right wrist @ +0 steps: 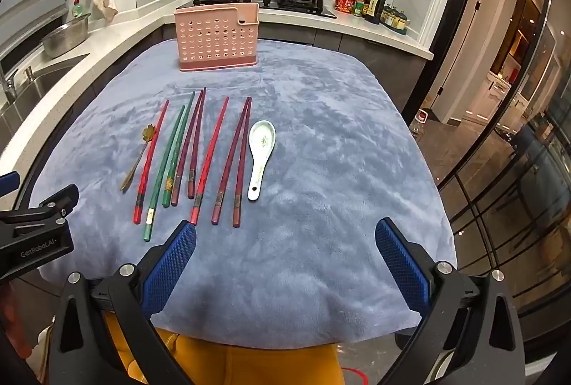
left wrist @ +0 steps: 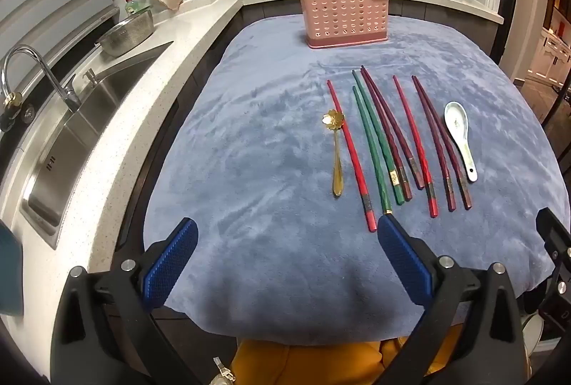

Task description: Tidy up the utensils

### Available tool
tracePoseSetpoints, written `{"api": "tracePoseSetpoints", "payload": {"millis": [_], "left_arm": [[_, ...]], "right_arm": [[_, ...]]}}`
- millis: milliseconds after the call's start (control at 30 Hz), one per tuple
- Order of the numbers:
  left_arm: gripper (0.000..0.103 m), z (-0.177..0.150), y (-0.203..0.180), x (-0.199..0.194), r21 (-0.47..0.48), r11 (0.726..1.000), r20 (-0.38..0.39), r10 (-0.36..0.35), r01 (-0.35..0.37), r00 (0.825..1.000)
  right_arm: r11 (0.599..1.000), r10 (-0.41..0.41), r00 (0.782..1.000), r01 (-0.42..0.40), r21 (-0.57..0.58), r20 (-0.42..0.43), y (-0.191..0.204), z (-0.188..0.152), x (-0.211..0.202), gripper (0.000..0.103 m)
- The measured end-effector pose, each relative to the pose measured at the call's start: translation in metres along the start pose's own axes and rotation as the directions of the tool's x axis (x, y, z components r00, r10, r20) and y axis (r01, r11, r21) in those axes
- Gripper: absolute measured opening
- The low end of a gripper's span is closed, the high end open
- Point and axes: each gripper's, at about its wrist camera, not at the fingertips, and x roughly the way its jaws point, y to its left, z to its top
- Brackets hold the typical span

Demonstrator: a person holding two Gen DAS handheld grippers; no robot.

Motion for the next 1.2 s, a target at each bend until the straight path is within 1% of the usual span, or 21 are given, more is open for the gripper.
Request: {"api": "tracePoseSetpoints", "payload": {"millis": [33, 233, 500, 533, 700, 1033, 1200], "left_arm": [[0.096, 0.0, 0.001, 0.0, -0.017, 1.0, 0.006, -0.024, 0.024, 1.0], [0.096, 0.0, 0.002, -0.004, -0.006, 0.999, 0.015, -0.036, 0.036, 0.999], [0.096, 0.002, 0.007, -0.006, 0.002, 1.0, 0.028, -0.028, 0.028, 0.999], [0.096, 0.001, 0.0, -0.006, 0.002, 1.0, 0.028, -0.02, 0.019, 0.999], [0.096, 0.001, 0.0, -0.009, 0.004, 1.0, 0.038, -0.016, 0.016, 0.999], [0.096, 0.005, 0.004, -0.009, 0.0, 1.0, 0.035, -0.016, 0.016, 0.999], [0.096, 0.0, 0.001, -0.008, -0.001, 1.0, 0.036, -0.015, 0.015, 0.999]], "right_arm": [[1.0, 0.002, 1.0, -0.002, 0.003, 0.005, 0.0, 0.0, 0.0, 0.096], [1.0, 0.004, 1.0, -0.004, 0.006, 0.007, -0.001, 0.0, -0.001, 0.096], [1.0, 0.006, 1.0, -0.006, 0.007, 0.009, -0.002, 0.0, -0.003, 0.096], [1.0, 0.006, 1.0, -0.006, 0.006, 0.008, -0.001, 0.0, -0.003, 0.096], [1.0, 0.006, 1.0, -0.006, 0.004, 0.006, -0.001, 0.001, -0.003, 0.096], [1.0, 0.008, 1.0, -0.008, 0.012, 0.01, -0.001, 0.001, -0.004, 0.096], [1.0, 0.007, 1.0, -0.007, 0.009, 0.008, -0.001, 0.0, -0.003, 0.096]]}}
